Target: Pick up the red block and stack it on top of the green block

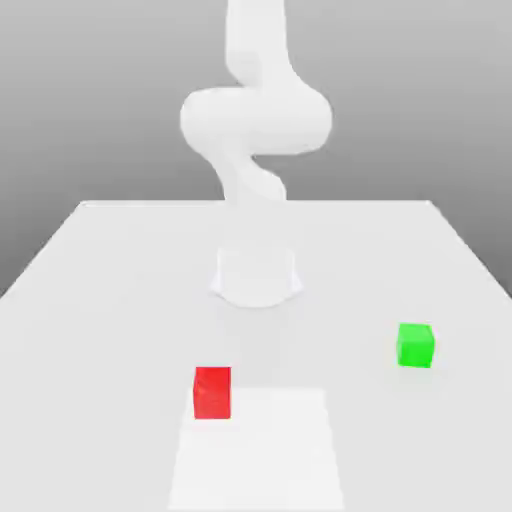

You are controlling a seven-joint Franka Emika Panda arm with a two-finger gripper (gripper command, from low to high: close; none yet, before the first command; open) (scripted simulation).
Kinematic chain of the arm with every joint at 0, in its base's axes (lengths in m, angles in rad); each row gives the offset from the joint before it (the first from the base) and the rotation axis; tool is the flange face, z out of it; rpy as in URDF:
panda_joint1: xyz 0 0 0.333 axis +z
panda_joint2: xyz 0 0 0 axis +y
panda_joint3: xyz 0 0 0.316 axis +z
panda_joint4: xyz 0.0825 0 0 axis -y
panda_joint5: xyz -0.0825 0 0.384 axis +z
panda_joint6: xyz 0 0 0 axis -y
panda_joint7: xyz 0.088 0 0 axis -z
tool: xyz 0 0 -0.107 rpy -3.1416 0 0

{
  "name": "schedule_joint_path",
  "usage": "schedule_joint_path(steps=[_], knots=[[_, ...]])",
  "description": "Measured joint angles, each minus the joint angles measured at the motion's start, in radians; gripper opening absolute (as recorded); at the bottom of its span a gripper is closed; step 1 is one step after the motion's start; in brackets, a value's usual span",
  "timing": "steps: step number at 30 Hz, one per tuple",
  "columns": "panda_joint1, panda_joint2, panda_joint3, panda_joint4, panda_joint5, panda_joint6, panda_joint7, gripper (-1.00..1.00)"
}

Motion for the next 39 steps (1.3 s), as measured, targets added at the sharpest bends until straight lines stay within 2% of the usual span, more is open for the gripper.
schedule_joint_path(steps=[12, 17, 20, 24, 25, 32, 39], knots=[[-0.032, 0.388, -0.075, -0.352, -0.038, 0.287, -0.088, 0.0], [-0.05, 0.604, -0.107, -0.508, -0.028, 0.443, -0.15, 0.0], [-0.055, 0.752, -0.1, -0.524, 0.022, 0.56, -0.198, 0.0], [-0.096, 0.902, -0.042, -0.507, 0.086, 0.687, -0.246, 0.0], [-0.104, 0.924, -0.032, -0.504, 0.094, 0.706, -0.251, -1.0], [-0.111, 0.922, -0.028, -0.504, 0.085, 0.704, -0.245, -1.0], [-0.11, 0.692, -0.053, -0.537, 0.0, 0.507, -0.184, -1.0]])
